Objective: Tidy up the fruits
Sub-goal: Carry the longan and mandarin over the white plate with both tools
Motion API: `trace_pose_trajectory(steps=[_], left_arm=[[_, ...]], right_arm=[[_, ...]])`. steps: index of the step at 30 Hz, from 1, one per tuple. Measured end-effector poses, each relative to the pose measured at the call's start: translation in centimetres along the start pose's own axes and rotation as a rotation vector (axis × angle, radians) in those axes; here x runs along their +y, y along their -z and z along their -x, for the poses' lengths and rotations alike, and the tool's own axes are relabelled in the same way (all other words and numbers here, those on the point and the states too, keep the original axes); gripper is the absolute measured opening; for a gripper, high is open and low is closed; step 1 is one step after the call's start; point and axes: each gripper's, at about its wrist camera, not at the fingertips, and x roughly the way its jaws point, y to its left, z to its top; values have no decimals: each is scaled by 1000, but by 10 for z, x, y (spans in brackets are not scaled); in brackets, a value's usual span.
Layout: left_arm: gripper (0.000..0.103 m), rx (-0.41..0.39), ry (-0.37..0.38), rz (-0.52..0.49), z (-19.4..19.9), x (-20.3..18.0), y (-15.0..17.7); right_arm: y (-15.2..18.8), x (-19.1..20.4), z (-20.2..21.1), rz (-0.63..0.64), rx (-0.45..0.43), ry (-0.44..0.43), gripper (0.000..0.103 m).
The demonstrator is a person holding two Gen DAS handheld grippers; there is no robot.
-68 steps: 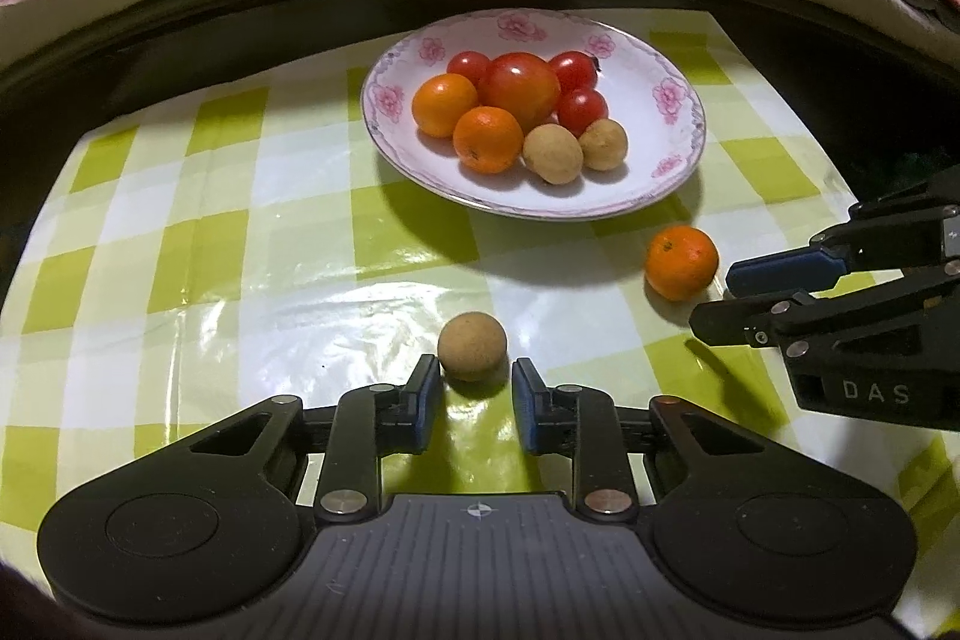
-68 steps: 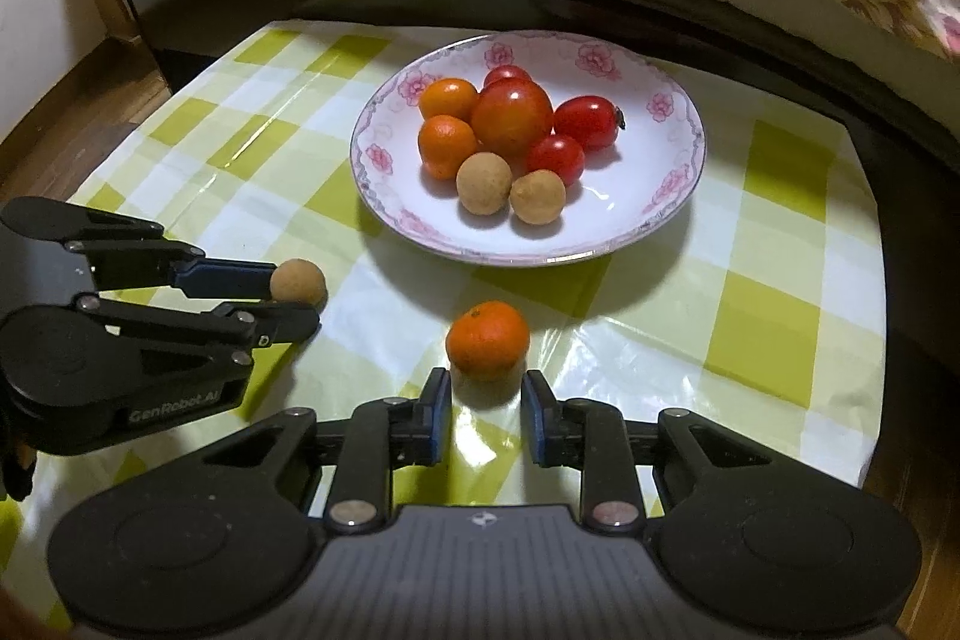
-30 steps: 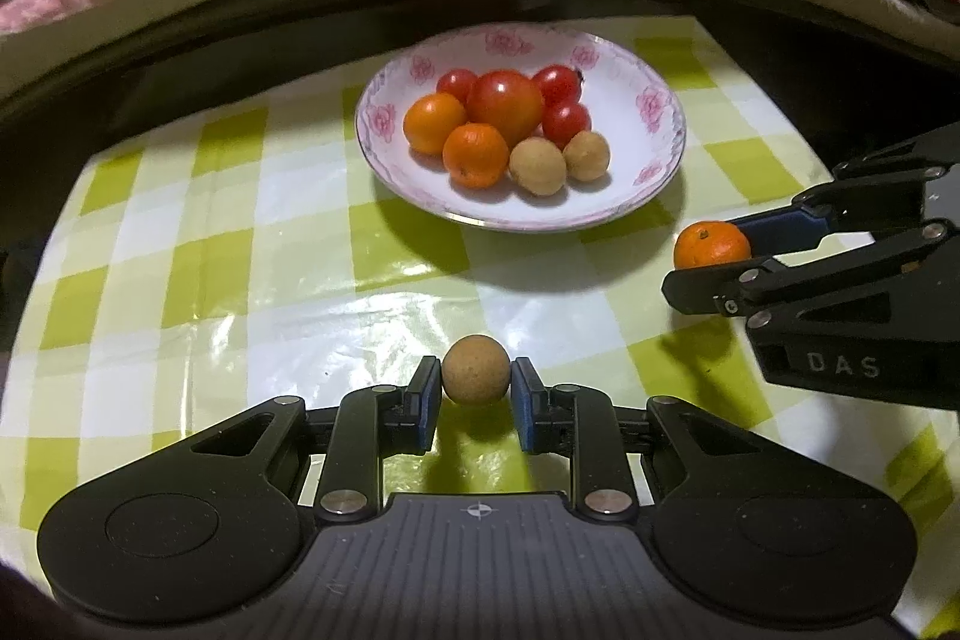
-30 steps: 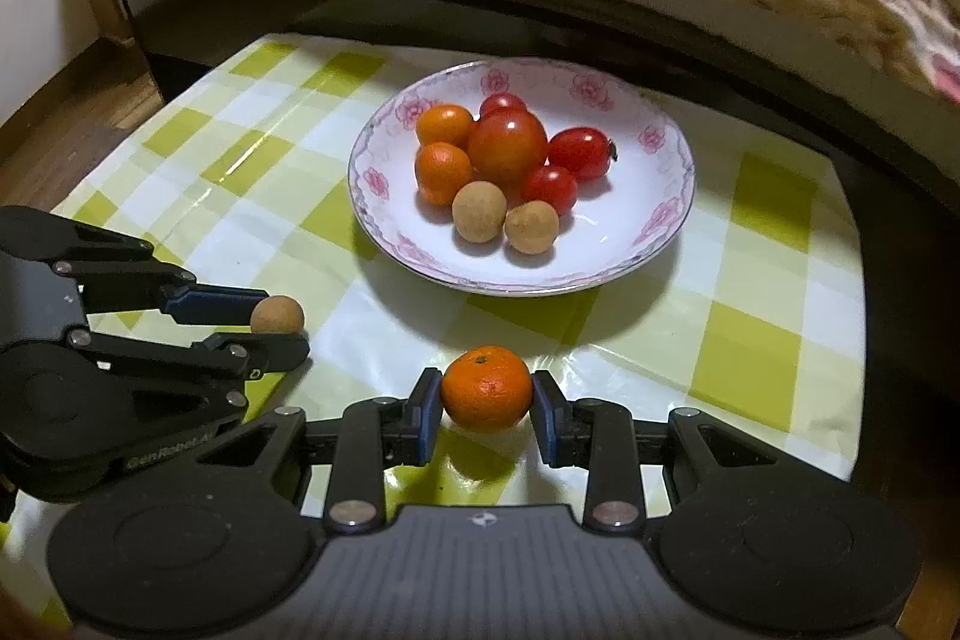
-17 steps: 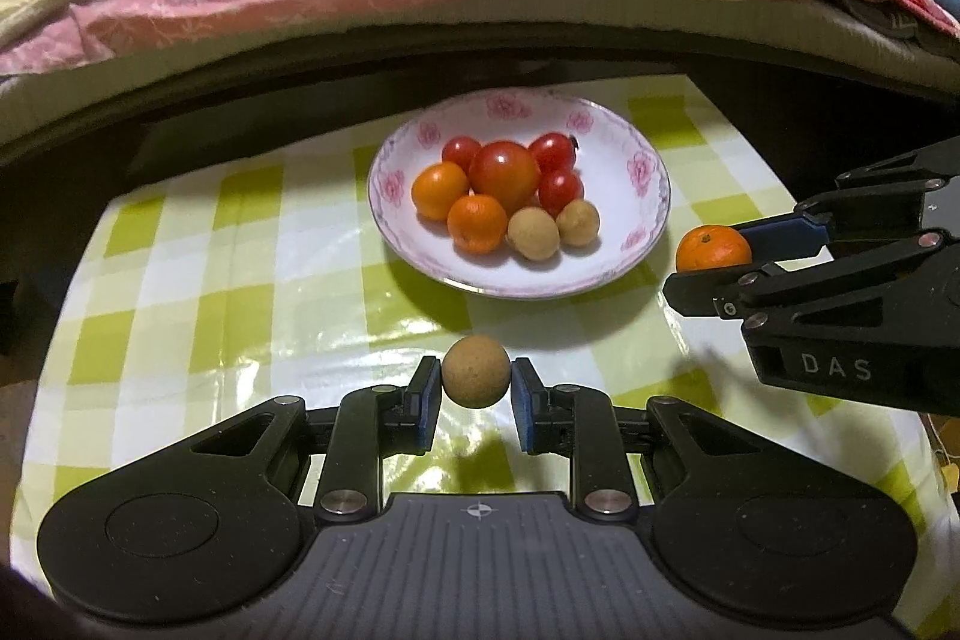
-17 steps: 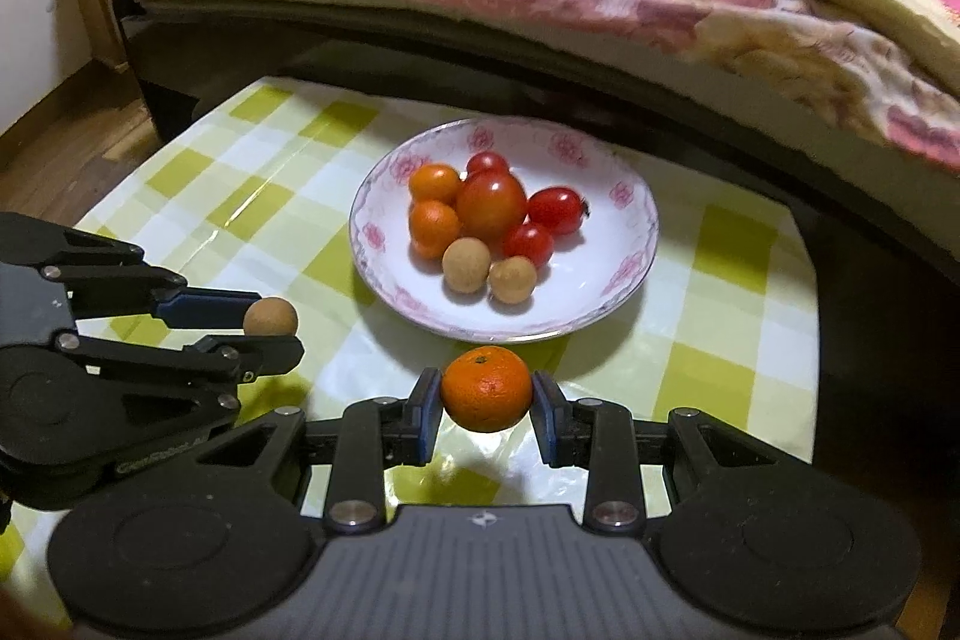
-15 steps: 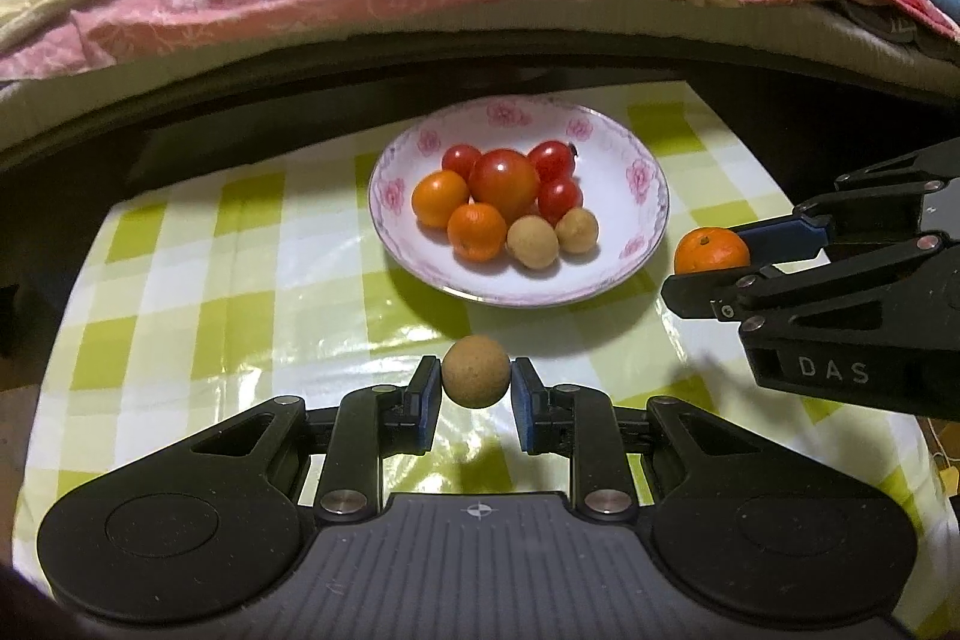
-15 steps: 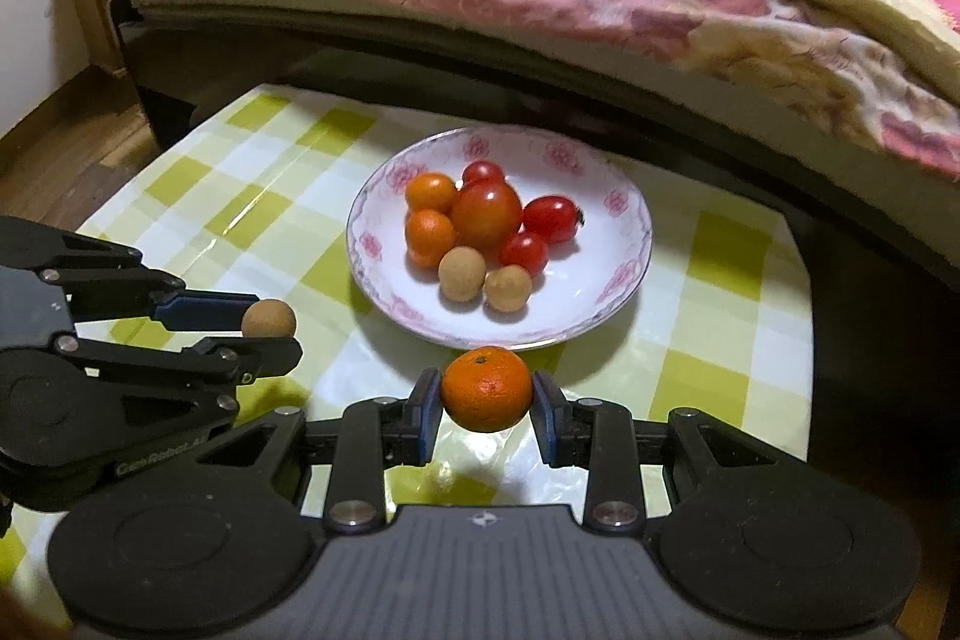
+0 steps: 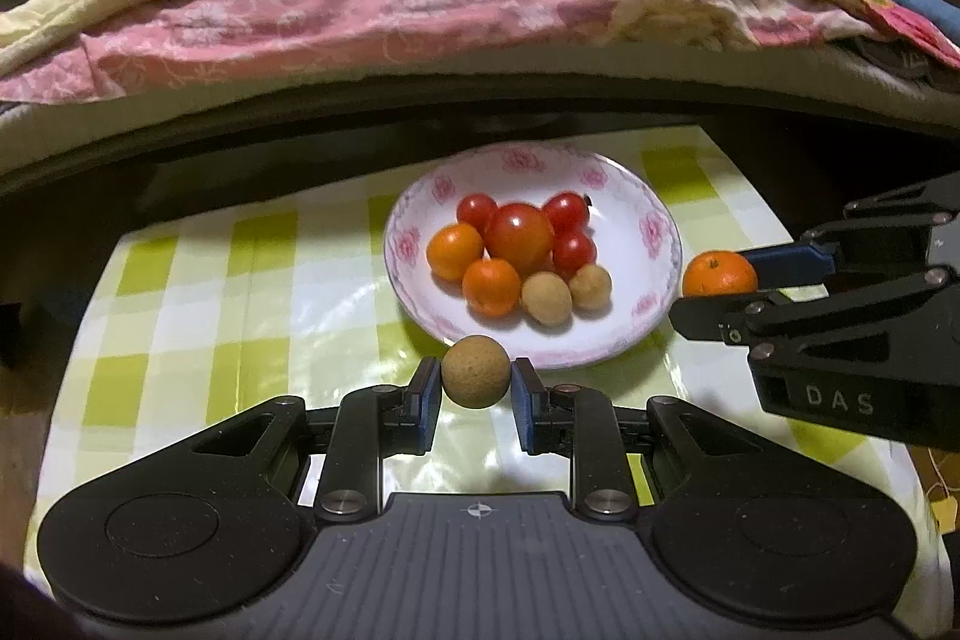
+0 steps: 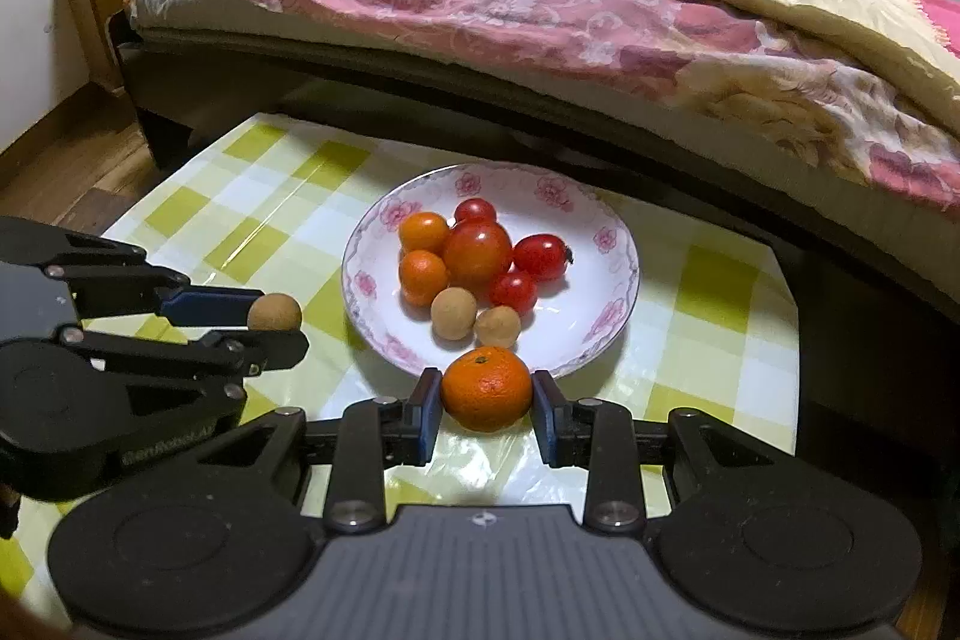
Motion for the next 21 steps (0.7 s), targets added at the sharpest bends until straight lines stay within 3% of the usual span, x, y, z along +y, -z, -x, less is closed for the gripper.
trace_pose_trajectory(steps=[13, 21], left_arm=[[32, -32, 5, -3, -23, -2, -32], [32, -5, 17, -30, -45, -9, -41]], right_arm=[[-26, -12, -18, 9, -7, 14, 34], [-38, -26, -45, 6, 27, 31, 34]])
